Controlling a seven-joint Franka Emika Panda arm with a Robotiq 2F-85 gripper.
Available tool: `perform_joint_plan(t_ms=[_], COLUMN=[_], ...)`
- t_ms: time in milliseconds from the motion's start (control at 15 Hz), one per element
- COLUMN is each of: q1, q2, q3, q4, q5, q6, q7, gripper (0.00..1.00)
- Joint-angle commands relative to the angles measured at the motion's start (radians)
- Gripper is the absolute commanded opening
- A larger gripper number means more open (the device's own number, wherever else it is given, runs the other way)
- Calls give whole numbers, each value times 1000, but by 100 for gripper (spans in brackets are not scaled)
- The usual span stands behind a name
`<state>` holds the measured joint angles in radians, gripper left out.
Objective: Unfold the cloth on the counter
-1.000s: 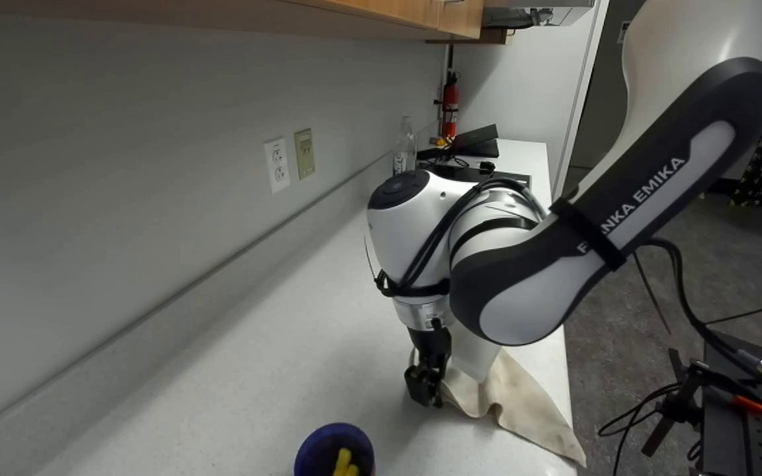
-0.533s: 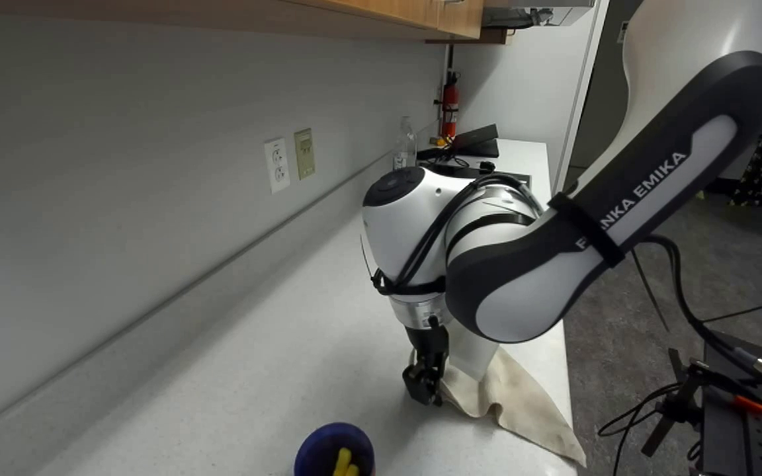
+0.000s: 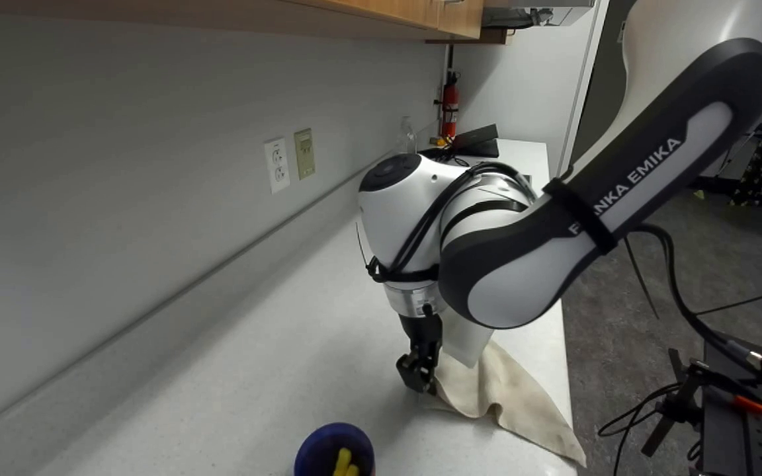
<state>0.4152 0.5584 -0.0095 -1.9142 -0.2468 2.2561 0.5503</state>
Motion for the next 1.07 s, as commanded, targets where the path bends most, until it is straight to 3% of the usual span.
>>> perform_joint_plan(t_ms=[0, 400, 733, 1000], q1=[-22, -30, -40, -31], q2=[-11, -19, -47, -85], q3=[13, -7, -33, -68], q4=[7, 2, -27, -54], q5=[1, -12, -14, -79], q6=[-42, -62, -39, -44], q7=[-22, 12, 58, 124], gripper=[45, 0, 0, 0])
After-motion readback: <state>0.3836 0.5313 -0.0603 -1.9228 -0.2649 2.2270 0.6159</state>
